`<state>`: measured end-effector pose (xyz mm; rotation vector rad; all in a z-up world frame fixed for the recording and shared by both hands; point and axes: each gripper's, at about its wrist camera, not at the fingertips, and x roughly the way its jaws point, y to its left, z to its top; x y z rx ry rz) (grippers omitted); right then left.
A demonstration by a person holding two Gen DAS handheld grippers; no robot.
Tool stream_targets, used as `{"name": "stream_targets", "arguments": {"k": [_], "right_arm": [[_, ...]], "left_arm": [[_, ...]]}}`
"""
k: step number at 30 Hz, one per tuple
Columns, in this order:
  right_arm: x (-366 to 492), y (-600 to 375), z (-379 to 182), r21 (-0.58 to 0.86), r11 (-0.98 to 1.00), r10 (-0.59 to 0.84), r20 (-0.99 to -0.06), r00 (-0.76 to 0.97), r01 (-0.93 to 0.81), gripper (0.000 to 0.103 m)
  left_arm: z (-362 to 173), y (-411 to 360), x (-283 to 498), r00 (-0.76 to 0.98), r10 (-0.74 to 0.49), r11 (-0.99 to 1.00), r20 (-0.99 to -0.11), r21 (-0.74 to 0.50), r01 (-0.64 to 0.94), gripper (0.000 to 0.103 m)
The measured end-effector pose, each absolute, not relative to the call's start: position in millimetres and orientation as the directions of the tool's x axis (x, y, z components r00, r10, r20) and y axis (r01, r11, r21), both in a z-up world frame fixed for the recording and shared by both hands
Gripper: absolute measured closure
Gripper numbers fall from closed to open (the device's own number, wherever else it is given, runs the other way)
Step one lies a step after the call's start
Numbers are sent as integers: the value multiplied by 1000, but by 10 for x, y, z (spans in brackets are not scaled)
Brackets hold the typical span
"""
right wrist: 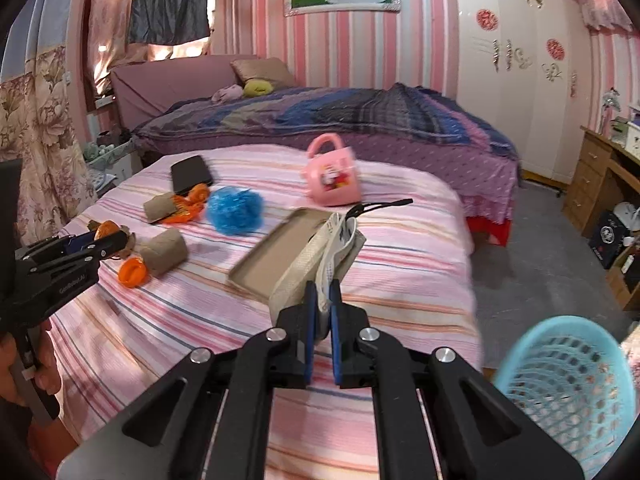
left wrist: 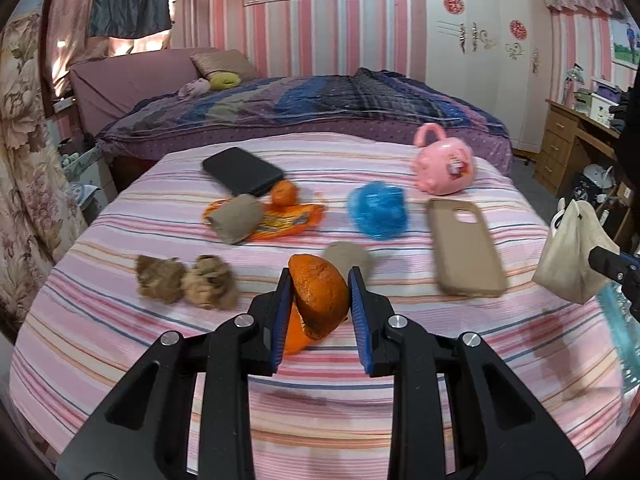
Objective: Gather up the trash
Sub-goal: 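Carry the peel and cloth over the blue basket and open both grippers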
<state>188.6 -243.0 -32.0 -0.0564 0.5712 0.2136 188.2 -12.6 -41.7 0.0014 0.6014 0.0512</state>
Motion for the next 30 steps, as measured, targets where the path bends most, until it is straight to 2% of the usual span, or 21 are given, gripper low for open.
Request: {"name": "stream_targets", "arguments": {"k": [7, 15, 23, 30], "right_arm": [[1594, -3222, -235, -2, 995, 83, -506, 859, -97, 96], [1341, -4190, -284, 20, 997, -60, -503, 862, 80, 96], [1188, -4681, -428, 5, 986, -139, -535, 833, 167, 96], [1063, -4997, -547, 10, 975, -179, -553, 814, 222, 96]], "left_arm": [[-275, -801, 1804, 853, -24, 998, -521, 44, 55, 76], [-382, -1796, 1779, 820, -153, 982, -552, 4, 187, 76], [-466, -2756, 1591, 771, -286, 938, -570, -2, 347, 76], [-501, -3226, 1495, 738, -348, 906, -578, -5, 423, 76]]}}
